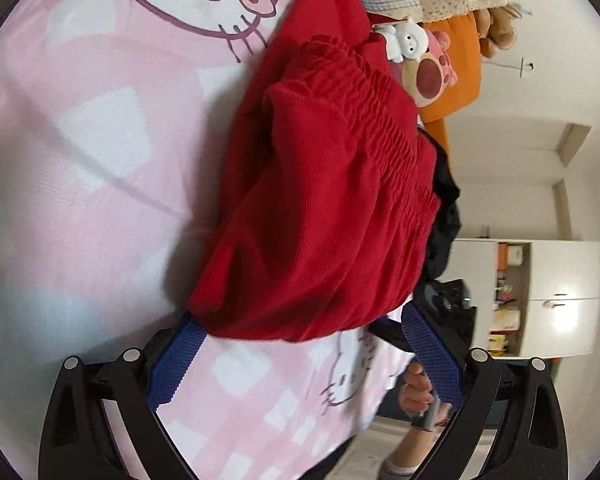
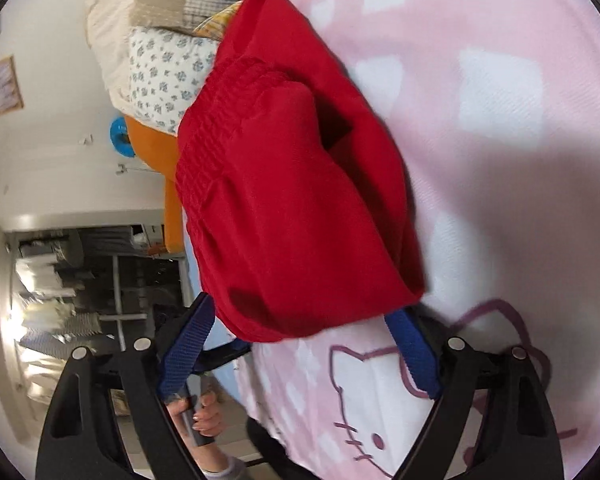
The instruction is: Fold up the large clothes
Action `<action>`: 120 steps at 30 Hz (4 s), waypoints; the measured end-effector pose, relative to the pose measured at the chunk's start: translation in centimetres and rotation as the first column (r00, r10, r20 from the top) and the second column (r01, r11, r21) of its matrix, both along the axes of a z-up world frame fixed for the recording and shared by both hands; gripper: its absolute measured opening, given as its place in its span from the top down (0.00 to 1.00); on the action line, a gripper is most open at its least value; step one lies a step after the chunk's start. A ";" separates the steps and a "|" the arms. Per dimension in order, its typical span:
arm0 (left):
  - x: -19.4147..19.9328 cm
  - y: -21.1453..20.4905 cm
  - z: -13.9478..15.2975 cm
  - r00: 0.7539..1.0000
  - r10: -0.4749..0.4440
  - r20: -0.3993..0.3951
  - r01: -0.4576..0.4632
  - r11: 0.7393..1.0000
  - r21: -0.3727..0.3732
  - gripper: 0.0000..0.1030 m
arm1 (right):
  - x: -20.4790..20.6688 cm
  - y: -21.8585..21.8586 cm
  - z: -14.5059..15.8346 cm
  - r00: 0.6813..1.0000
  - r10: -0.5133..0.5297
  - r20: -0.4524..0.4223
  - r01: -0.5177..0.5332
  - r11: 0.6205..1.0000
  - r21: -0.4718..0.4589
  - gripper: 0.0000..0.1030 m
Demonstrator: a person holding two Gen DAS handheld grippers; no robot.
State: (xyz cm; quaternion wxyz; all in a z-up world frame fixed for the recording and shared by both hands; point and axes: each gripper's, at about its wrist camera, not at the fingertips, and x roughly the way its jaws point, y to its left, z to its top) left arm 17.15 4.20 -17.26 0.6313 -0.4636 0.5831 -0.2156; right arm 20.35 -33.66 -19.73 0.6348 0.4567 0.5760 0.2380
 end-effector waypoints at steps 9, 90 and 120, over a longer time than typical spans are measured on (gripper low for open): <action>1.4 1.0 -0.3 1.000 0.004 0.021 -0.004 0.999 -0.035 0.16 | 0.9 -1.4 -1.5 0.997 -0.056 -0.060 0.062 0.993 0.101 0.43; 37.4 -5.2 19.2 0.753 -0.224 0.619 -0.169 0.843 0.510 0.08 | 34.8 9.4 17.1 0.762 0.316 0.565 0.127 0.782 -0.610 0.76; 33.9 -6.8 7.3 0.863 -0.352 0.362 0.015 0.735 0.678 0.12 | 29.5 6.9 9.9 0.723 0.468 0.508 0.013 0.726 -0.688 0.71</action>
